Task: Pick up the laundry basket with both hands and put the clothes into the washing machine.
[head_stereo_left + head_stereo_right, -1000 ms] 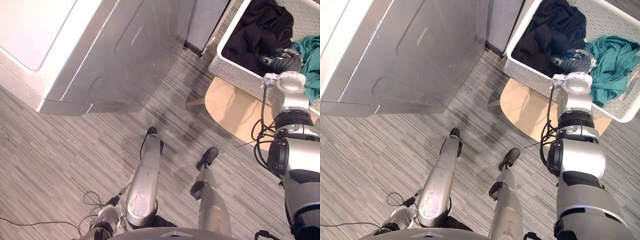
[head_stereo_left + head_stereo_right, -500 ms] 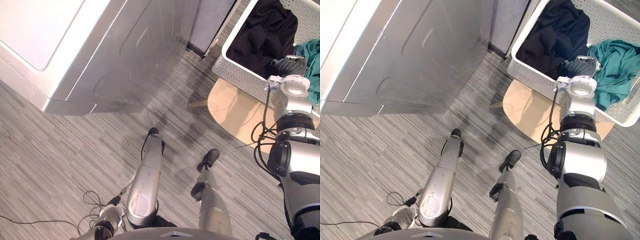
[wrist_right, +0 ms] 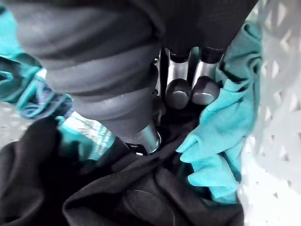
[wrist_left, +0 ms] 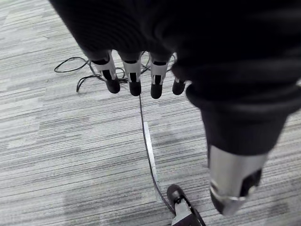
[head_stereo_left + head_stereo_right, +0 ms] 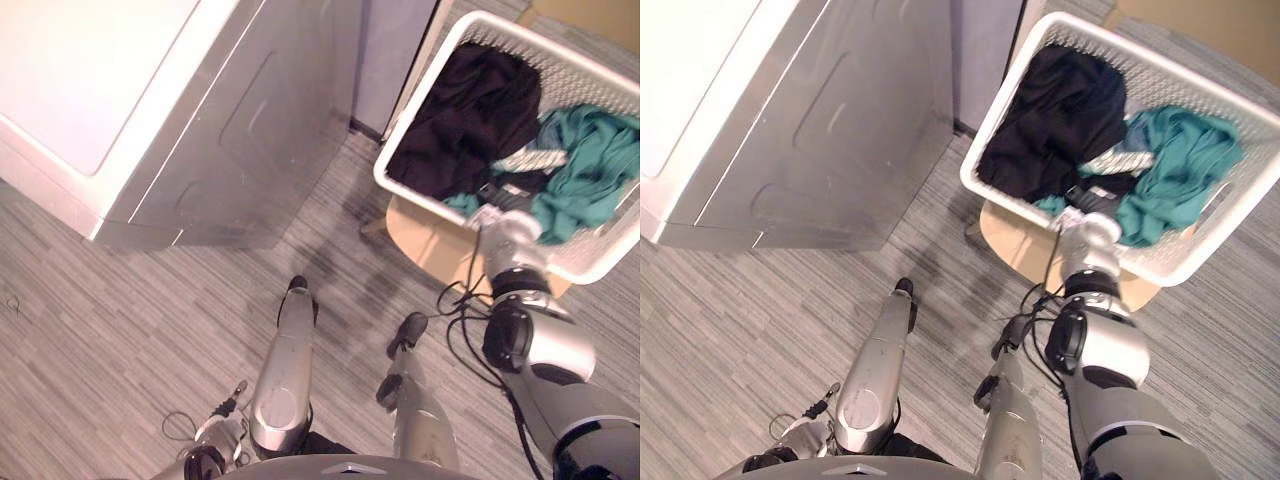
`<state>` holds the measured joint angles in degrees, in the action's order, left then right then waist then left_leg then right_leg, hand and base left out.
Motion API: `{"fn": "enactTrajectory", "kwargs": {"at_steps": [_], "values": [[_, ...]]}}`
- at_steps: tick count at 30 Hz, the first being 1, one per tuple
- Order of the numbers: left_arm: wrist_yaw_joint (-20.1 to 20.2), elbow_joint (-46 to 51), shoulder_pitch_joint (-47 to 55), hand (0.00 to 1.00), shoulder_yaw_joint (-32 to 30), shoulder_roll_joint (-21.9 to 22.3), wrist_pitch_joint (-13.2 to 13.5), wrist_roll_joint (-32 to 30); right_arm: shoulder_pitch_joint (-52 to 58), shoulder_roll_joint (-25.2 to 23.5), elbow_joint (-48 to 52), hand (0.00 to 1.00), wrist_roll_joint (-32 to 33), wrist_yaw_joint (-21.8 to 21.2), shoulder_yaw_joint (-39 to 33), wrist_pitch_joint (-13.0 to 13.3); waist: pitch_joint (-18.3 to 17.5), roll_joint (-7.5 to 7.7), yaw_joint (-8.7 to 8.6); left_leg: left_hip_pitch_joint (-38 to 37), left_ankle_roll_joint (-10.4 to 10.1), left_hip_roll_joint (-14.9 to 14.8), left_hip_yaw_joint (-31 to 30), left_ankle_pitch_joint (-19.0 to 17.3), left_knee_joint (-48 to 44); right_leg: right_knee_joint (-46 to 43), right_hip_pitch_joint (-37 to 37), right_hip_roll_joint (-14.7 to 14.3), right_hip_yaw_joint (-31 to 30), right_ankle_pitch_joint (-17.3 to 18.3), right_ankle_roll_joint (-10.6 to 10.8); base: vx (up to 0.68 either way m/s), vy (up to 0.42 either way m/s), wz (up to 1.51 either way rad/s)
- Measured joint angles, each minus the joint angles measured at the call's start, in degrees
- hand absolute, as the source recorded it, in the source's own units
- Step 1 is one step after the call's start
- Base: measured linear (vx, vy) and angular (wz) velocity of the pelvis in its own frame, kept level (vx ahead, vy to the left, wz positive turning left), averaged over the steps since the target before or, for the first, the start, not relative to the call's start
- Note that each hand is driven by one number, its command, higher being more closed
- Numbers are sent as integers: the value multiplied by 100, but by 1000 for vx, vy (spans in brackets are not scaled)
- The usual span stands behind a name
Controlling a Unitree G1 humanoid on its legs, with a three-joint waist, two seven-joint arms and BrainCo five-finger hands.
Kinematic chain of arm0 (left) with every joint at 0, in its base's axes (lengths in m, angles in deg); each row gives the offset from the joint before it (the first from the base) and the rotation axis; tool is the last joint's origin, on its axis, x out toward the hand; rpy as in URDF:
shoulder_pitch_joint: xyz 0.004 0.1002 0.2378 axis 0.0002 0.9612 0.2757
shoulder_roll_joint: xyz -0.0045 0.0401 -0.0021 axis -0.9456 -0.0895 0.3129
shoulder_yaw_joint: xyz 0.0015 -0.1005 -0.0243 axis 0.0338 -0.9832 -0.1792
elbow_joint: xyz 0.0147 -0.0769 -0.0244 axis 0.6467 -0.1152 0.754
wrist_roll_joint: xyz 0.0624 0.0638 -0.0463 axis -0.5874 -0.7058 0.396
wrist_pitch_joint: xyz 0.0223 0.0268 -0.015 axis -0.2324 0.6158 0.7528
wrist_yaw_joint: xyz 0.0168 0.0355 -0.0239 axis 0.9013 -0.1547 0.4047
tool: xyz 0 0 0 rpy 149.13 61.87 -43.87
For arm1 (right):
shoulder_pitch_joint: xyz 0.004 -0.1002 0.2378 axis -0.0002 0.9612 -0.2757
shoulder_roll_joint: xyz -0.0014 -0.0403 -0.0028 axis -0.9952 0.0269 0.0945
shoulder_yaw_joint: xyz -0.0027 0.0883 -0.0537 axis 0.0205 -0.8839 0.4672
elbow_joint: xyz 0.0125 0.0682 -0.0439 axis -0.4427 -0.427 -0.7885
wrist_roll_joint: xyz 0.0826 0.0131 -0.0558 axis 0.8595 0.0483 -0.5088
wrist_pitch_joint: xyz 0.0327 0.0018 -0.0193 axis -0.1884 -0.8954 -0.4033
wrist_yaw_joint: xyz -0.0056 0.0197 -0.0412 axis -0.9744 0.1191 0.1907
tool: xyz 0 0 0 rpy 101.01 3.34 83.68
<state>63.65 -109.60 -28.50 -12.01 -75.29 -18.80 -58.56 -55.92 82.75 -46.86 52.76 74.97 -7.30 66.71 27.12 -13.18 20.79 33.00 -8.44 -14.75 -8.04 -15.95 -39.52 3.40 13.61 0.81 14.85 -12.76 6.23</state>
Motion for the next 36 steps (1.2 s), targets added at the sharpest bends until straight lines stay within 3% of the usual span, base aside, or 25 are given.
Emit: {"fn": "enactTrajectory", "kwargs": {"at_steps": [3,9,13,19,20,22,26,31,33,35,36], "values": [[-3,120,6,0,299,-156,-9,-2,82,-345,-92,100,123,-9,183,-118,71,188,-231,-318,-54,41,68,232,453,61,-138,65,15,17,-29,14,-69,11],[-4,441,11,0,947,-358,-14,-5,435,-470,-189,100,169,-97,371,-224,201,432,-420,-974,-143,129,175,699,1328,66,-409,202,51,80,-114,-15,-62,14],[-7,473,24,0,1243,-500,-51,-11,477,-471,-182,100,203,-176,488,-257,237,564,-636,-1350,-174,175,205,922,1751,58,-610,268,112,121,-129,-25,-27,10],[-16,675,152,0,1335,-588,-131,-12,478,-457,-121,100,200,-204,517,-273,232,758,-715,-1712,-192,209,250,1123,2119,44,-800,316,130,163,-132,-12,-6,4],[-21,699,198,0,1333,-613,-138,-12,480,-464,34,0,198,-204,619,-288,227,811,-745,-1763,-193,214,277,1165,2195,44,-808,329,129,163,-131,1,8,-4],[-24,734,268,0,1328,-650,-158,-14,470,-457,332,0,160,-205,885,-344,223,872,-813,-1822,-195,217,310,1206,2280,44,-827,342,128,163,-130,0,0,0],[-25,889,486,0,1314,-671,-192,-18,460,-180,1302,0,89,-284,2305,-373,214,937,-1003,-1972,-190,210,332,1197,2281,47,-966,343,124,158,-133,0,0,0],[-21,899,702,0,1200,-786,-199,-32,167,665,1717,0,-362,-700,4396,-362,66,1219,-1081,-1977,-197,202,347,1173,2266,47,-965,339,83,159,-131,0,0,0],[-16,901,769,0,1201,-826,-210,-82,-257,1277,1887,0,-493,-877,6009,-325,45,1285,-1103,-1971,-197,196,346,1163,2237,28,-964,338,81,158,-130,0,0,0],[10,903,871,0,1228,-849,-211,-211,-1160,2102,2278,0,-939,-1234,8350,-98,46,1296,-1119,-1892,-207,149,331,1063,2032,-10,-956,297,66,161,-127,-27,26,-5],[11,902,897,0,1240,-858,-216,-261,-1336,2262,2417,0,-1043,-1301,8746,-35,48,1301,-1102,-1872,-206,128,326,1031,1972,-22,-956,281,64,165,-123,-36,29,-4]]}}
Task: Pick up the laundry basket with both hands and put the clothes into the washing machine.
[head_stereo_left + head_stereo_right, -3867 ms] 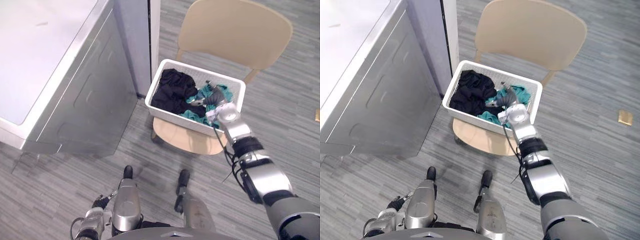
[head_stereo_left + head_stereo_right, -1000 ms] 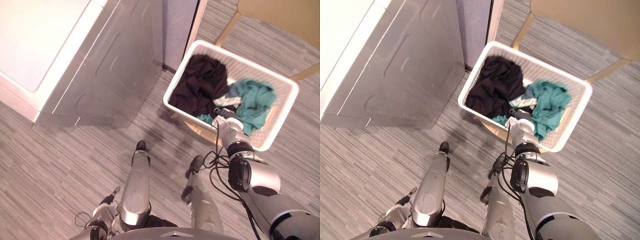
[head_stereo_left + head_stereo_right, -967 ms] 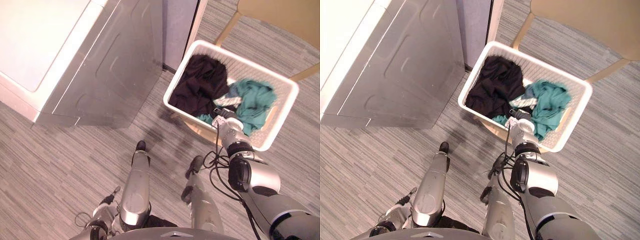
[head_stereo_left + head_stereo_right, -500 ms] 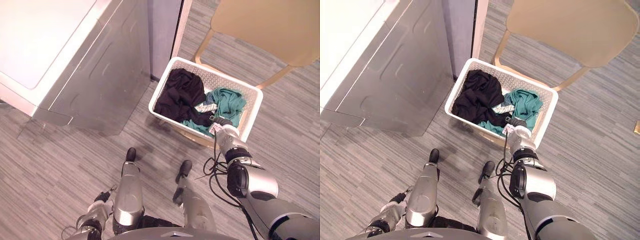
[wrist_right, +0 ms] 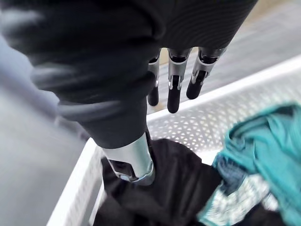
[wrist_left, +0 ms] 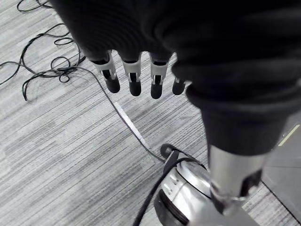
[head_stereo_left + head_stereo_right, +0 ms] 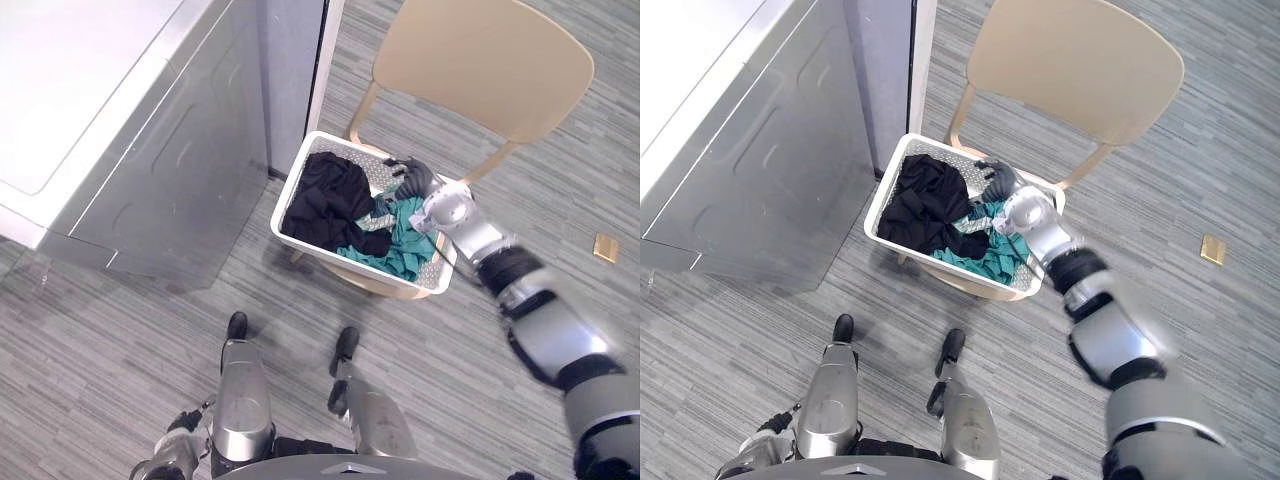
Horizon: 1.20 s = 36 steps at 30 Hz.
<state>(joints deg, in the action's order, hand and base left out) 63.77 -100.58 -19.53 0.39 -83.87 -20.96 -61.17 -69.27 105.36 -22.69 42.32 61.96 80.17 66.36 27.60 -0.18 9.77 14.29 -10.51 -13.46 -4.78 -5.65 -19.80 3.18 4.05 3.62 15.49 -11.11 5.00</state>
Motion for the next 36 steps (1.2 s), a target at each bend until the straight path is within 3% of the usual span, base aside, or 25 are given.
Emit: {"fn": "enactTrajectory", "kwargs": {"at_steps": [2,8,15,19,24,30,36], "values": [[36,-6,48,0,161,-40,-24,-100,-369,361,343,0,-229,-214,763,142,-2,5,75,164,4,-23,-79,-122,-229,-38,-2,-39,57,42,50,-57,39,5],[129,-7,24,0,554,-183,-22,-199,-918,390,294,0,-441,-457,1739,243,-2,8,264,424,17,-56,-230,-274,-626,-41,48,-109,111,12,14,-19,46,5],[128,-68,-20,0,776,-189,-22,-197,-1122,201,-634,0,-666,-451,1923,202,-4,9,454,726,32,-137,-302,-382,-947,-39,185,-205,110,-76,-13,-8,42,-3],[122,-145,-29,0,777,-188,-22,-194,-1081,174,-944,0,-669,-425,1841,137,-16,-16,515,863,54,-168,-321,-461,-1087,-9,231,-248,103,-84,-17,-10,27,-4],[115,-263,-89,0,775,-170,-23,-190,-796,64,-1339,0,-668,-235,1070,-2,-30,-104,649,1128,65,-200,-343,-488,-1234,41,417,-292,102,-139,-7,-5,29,-4],[109,-274,-312,0,786,18,-18,-176,-456,-136,-1678,0,-662,-26,54,-102,-102,-356,843,1481,42,-205,-438,-534,-1465,82,612,-333,123,-225,-23,19,37,-2],[105,-254,-464,0,887,95,-7,-50,-332,-453,-1725,0,-659,30,-334,-167,-98,-505,964,1602,54,-250,-512,-653,-1696,86,605,-402,142,-234,-20,0,0,0]]}}
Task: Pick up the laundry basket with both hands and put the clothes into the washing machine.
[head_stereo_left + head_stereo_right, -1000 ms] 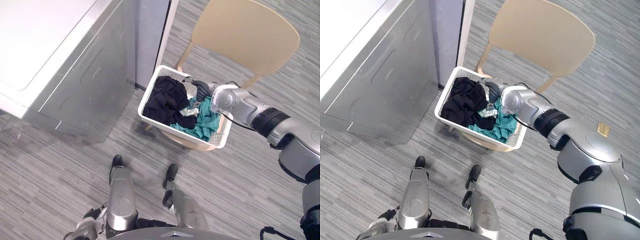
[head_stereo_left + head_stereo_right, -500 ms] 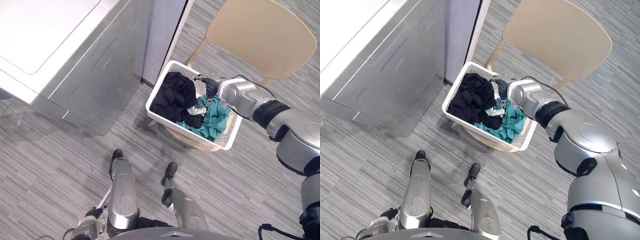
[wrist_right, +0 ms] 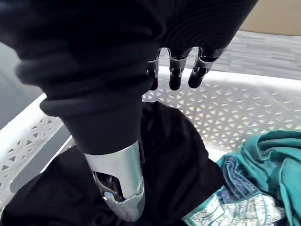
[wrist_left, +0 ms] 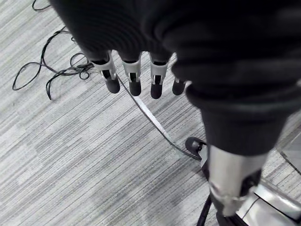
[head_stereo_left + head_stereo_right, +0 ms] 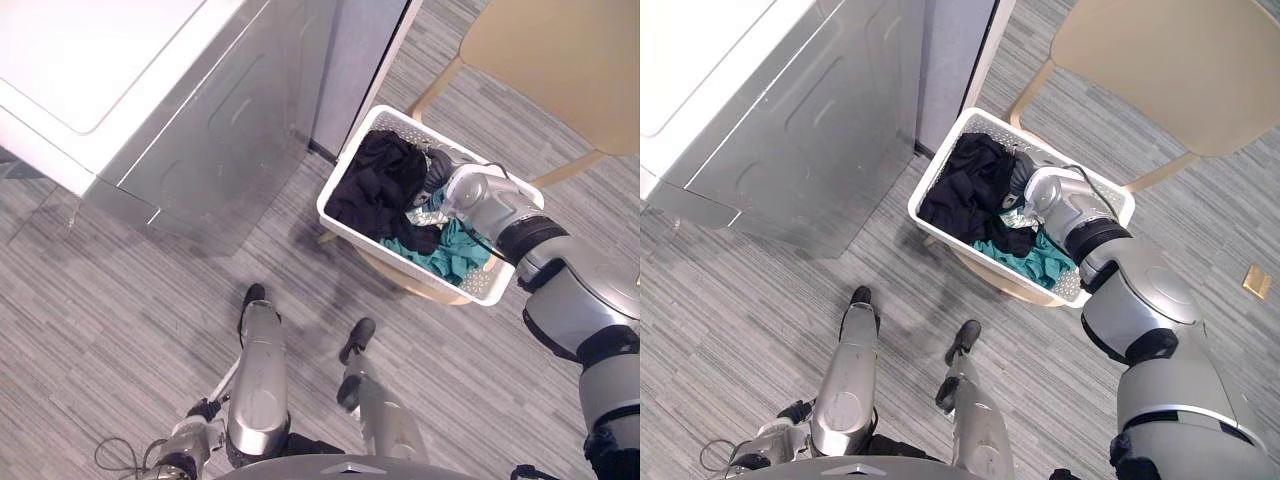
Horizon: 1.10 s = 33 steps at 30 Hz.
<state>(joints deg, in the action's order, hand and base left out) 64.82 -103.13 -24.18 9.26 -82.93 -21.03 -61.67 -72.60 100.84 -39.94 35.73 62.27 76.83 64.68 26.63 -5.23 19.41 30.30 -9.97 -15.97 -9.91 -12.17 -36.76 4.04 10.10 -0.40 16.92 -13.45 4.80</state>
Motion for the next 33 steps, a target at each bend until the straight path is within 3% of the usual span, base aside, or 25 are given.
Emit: {"fn": "enactTrajectory", "kwargs": {"at_steps": [6,13,17,24,28,29,33], "values": [[-16,9,-81,0,105,35,0,68,115,-17,-28,0,0,7,-88,-10,7,-152,130,162,23,25,-109,-41,-140,12,31,-4,103,-9,20,-7,18,4],[-90,9,-97,0,55,142,0,75,105,-20,-434,0,5,155,-664,-43,29,-299,388,544,42,11,-211,-132,-424,10,257,-62,118,-61,31,-5,5,-2],[-122,6,-140,0,-154,243,4,75,109,-14,-538,0,8,204,-1189,-48,53,-361,521,791,52,-1,-286,-177,-580,9,402,-96,131,-86,53,-8,8,-2],[-125,17,-349,0,-404,522,18,85,172,6,-907,0,62,437,-2475,-66,114,-701,765,1289,138,-46,-439,-410,-1131,-2,624,-195,160,-114,106,-29,19,-7],[-128,21,-438,0,-601,616,38,89,380,-1,-905,0,116,497,-2965,-59,99,-733,919,1529,207,-58,-448,-531,-1388,-18,778,-206,133,-148,150,-36,44,-13],[-129,19,-438,0,-693,642,45,91,383,-1,-904,100,116,564,-3012,-54,94,-740,932,1598,232,-67,-455,-584,-1483,-37,812,-215,127,-154,160,-15,30,-10],[-130,19,-454,0,-822,697,55,179,392,7,-907,100,115,652,-3050,-63,77,-764,952,1684,322,-61,-443,-719,-1682,-46,816,-199,115,-152,213,-24,61,-7]]}}
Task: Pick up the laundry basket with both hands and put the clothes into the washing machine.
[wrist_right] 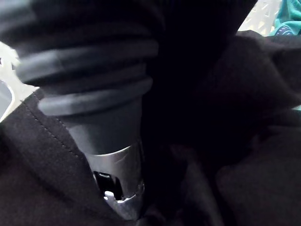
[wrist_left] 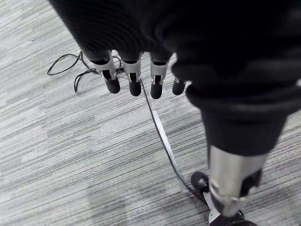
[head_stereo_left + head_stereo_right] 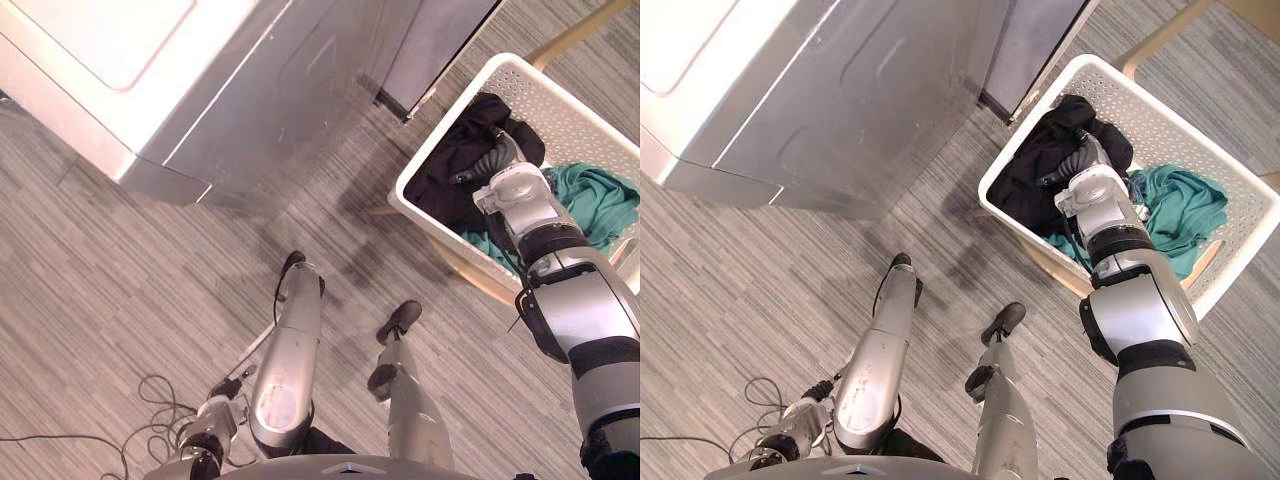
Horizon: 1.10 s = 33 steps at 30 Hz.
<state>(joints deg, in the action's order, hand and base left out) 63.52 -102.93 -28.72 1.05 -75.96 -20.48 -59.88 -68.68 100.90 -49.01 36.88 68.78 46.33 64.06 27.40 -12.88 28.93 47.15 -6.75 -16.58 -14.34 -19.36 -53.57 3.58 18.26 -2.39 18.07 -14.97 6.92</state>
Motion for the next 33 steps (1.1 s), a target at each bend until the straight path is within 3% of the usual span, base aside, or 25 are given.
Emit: {"fn": "enactTrajectory", "kwargs": {"at_steps": [4,16,21,24,25,27,29,33], "values": [[0,10,-83,0,-119,60,37,10,-1,132,-1,100,-5,32,-18,11,-19,-28,108,18,17,-5,15,-78,-64,-7,2,8,7,19,16,-9,16,-3],[-8,2,-205,0,-275,159,40,126,166,156,-20,100,4,9,-292,47,-48,-68,190,19,-13,-74,1,-200,-133,-42,9,-56,9,43,-36,-5,-2,-1],[-10,-32,-245,0,-590,223,41,131,466,-9,27,100,258,50,-1438,119,-68,-96,194,13,-4,-79,-5,-210,-144,-62,0,-60,15,71,-48,-7,-1,0],[-12,-67,-242,0,-870,200,47,132,713,-247,53,100,719,217,-2620,188,-102,-144,170,-17,-5,-79,2,-209,-135,-63,-17,-69,7,66,-40,0,0,0],[-13,-115,-243,0,-1073,178,54,133,862,-456,112,100,1095,300,-3421,237,-111,-157,122,-37,-5,-79,3,-209,-131,-64,-32,-75,5,62,-35,0,0,0],[-13,-181,-243,0,-1213,163,55,133,1006,-635,260,100,1330,386,-4009,279,-112,-158,90,-64,-6,-80,11,-209,-127,-67,-44,-77,-6,56,-26,0,0,0],[-16,-352,-243,0,-1625,130,56,133,1295,-1130,512,100,1834,555,-5032,403,-112,-157,-3,-208,-6,-76,38,-208,-76,-66,-160,-70,-19,57,-11,-27,-22,6],[-28,-576,-240,0,-2179,114,48,134,1520,-1799,730,100,2263,717,-5569,452,-110,-154,-251,-574,-19,-33,153,-150,151,-66,-397,10,-29,116,-23,-17,-45,12]]}}
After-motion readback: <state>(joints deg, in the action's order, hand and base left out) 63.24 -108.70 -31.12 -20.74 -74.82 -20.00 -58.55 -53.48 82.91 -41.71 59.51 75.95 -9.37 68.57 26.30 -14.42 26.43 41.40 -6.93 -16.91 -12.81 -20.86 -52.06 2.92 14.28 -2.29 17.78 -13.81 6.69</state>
